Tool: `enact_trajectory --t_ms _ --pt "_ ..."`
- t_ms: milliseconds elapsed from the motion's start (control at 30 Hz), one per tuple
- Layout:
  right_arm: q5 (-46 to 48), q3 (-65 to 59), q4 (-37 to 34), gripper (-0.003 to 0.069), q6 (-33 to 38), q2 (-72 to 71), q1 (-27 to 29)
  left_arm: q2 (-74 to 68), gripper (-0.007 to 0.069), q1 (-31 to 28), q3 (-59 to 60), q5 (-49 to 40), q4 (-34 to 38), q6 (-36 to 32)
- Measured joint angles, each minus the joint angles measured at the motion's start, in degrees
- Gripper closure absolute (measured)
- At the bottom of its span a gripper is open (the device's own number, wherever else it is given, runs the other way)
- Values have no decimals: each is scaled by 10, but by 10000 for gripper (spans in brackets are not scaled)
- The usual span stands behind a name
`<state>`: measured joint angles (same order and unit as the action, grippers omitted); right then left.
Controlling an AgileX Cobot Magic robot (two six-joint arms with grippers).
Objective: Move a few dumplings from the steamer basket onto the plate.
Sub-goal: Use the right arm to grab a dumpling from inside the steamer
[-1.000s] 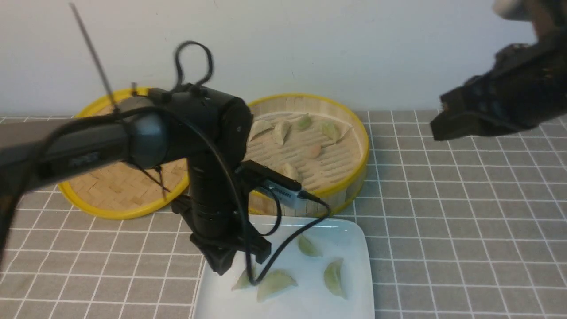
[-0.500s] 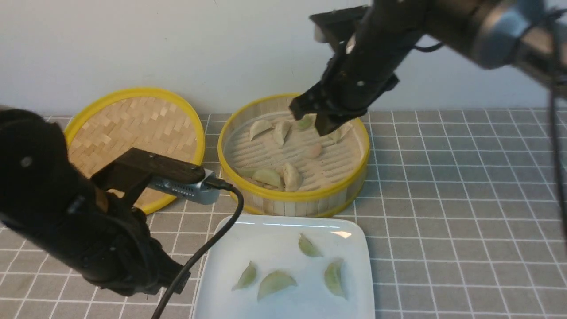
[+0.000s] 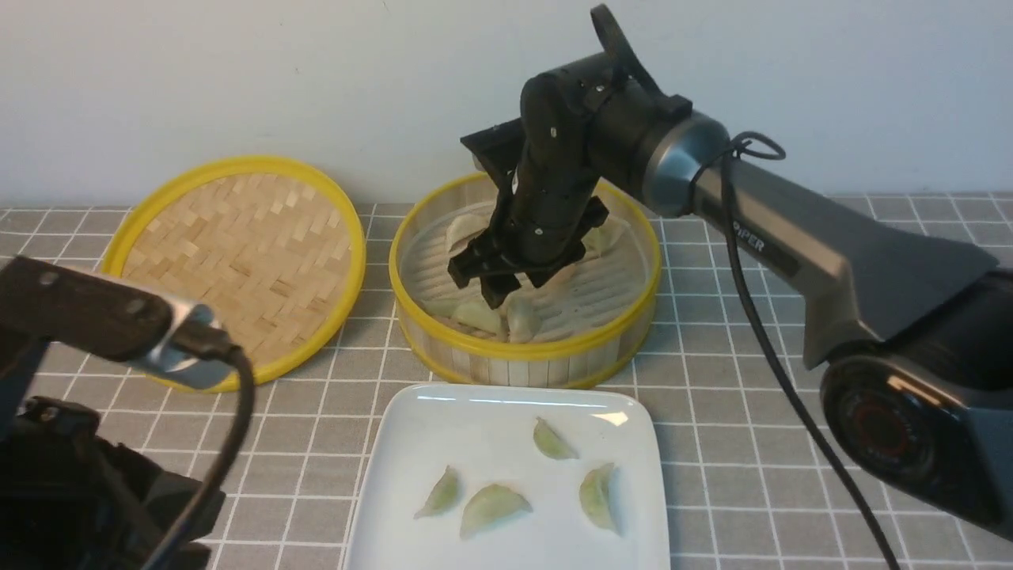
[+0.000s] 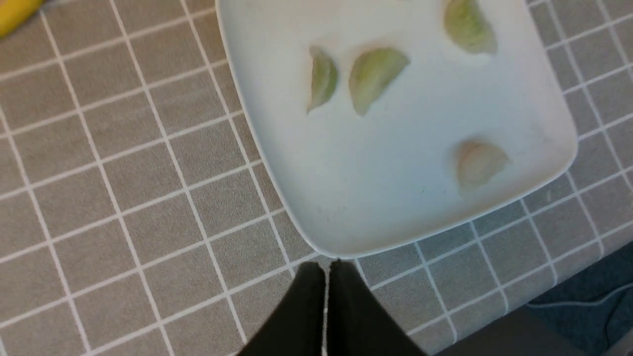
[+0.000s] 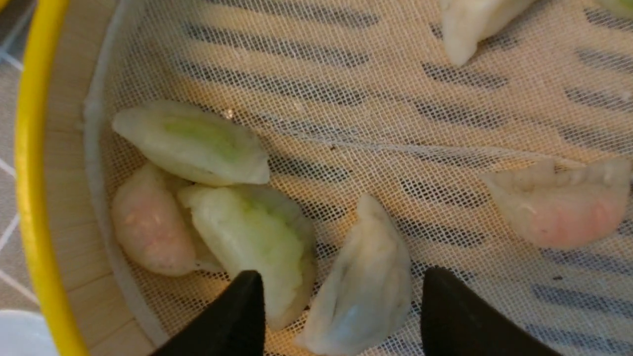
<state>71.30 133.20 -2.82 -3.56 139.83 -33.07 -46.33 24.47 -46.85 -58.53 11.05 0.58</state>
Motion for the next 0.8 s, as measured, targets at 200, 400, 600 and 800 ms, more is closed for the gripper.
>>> enact_trajectory --t_ms 200,400,600,800 --pt "1 7 15 251 -5 18 0 76 629 0 0 -10 -3 4" --pt "0 8 20 321 -17 22 -2 103 629 0 0 -16 -11 10" --pt "-4 11 34 392 -35 23 -5 105 629 0 0 -28 -12 15" --pt "-5 11 31 393 -42 23 -5 105 629 0 0 -43 -12 24"
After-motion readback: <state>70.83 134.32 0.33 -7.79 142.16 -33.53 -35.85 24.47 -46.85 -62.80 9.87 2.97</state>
